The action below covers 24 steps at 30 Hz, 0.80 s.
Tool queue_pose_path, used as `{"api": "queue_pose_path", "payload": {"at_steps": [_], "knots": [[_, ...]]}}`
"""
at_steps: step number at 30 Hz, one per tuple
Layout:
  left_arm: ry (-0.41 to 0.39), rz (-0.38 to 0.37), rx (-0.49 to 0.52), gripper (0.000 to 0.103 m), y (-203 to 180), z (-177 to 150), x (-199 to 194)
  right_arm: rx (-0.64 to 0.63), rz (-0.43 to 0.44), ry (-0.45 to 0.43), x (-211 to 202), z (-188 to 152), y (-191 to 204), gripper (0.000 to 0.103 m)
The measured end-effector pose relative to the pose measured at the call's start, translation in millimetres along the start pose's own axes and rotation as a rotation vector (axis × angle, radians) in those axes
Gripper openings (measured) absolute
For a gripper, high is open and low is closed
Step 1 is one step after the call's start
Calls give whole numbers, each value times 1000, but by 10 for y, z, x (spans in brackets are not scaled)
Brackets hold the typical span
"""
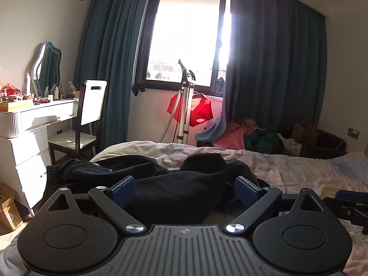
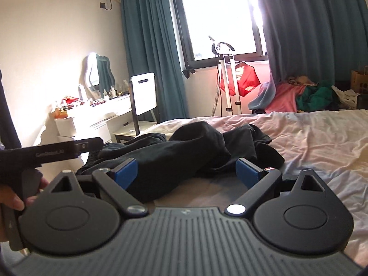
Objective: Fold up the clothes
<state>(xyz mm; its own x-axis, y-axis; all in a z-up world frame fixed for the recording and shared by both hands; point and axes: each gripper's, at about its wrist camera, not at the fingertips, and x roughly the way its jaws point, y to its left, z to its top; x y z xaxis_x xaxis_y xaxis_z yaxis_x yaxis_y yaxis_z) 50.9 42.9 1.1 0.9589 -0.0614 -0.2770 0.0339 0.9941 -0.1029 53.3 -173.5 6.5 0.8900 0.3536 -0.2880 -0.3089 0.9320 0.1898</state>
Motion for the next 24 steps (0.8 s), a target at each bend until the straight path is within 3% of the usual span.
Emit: {"api": "queue_pose_path", "payload": {"at_steps": [5, 13, 17, 24], "knots": [[87, -34, -63, 96, 61, -409, 213, -3, -14, 23, 90, -142, -112, 94], [108, 5, 6, 96, -42, -574, 543, -51, -23, 14, 206, -195, -76, 94], [157, 9, 34, 96, -83, -682, 678, -30, -26, 0, 184, -183, -131, 94], [167, 38, 74, 96, -142, -730, 697, 10, -38, -19, 112, -143, -256, 94]]}}
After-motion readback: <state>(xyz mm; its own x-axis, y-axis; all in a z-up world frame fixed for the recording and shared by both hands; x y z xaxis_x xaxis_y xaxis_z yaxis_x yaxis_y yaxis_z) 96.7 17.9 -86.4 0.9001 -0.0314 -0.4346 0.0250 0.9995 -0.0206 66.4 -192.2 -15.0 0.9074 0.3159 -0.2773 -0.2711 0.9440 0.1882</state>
